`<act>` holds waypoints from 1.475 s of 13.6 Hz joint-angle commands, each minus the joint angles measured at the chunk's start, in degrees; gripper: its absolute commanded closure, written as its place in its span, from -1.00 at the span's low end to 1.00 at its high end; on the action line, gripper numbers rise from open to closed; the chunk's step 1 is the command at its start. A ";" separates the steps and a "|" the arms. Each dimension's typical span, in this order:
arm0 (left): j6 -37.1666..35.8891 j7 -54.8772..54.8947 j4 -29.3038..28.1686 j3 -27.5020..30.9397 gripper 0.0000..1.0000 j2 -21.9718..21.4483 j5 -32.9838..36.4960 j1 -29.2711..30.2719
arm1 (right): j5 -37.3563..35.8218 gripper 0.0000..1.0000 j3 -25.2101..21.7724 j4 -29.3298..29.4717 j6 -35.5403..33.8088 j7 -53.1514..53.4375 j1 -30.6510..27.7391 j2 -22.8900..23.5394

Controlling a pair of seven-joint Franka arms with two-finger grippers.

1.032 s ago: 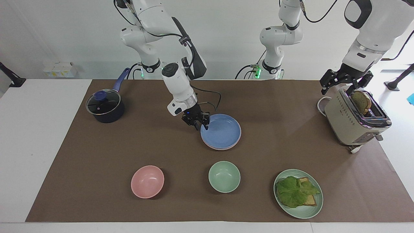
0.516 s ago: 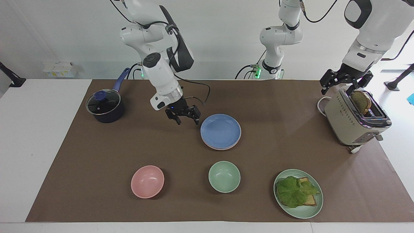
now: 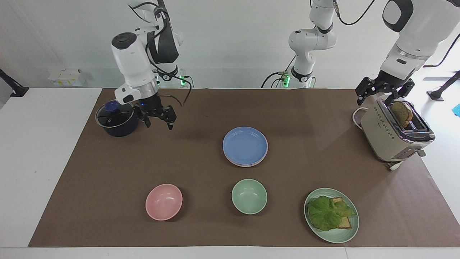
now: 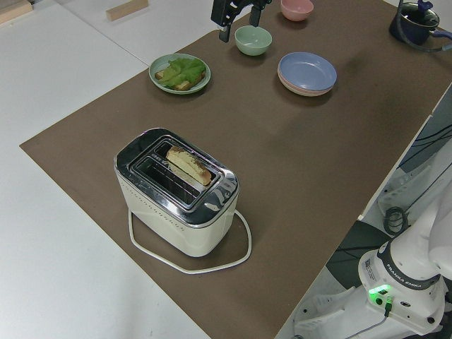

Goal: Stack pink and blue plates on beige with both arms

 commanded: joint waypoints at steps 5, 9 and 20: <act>-0.75 0.47 0.03 -0.35 -1.00 -0.26 0.96 0.42 | -5.78 -1.00 0.84 21.18 -24.16 -4.17 -5.98 0.71; -0.75 0.47 0.03 -0.35 -1.00 -0.26 0.96 0.42 | -6.66 -1.00 1.28 32.78 -33.91 -5.58 -4.93 6.85; -0.75 0.47 0.03 -0.35 -1.00 -0.26 0.96 0.42 | -5.17 -1.00 1.37 32.38 -34.20 -7.78 -3.26 6.78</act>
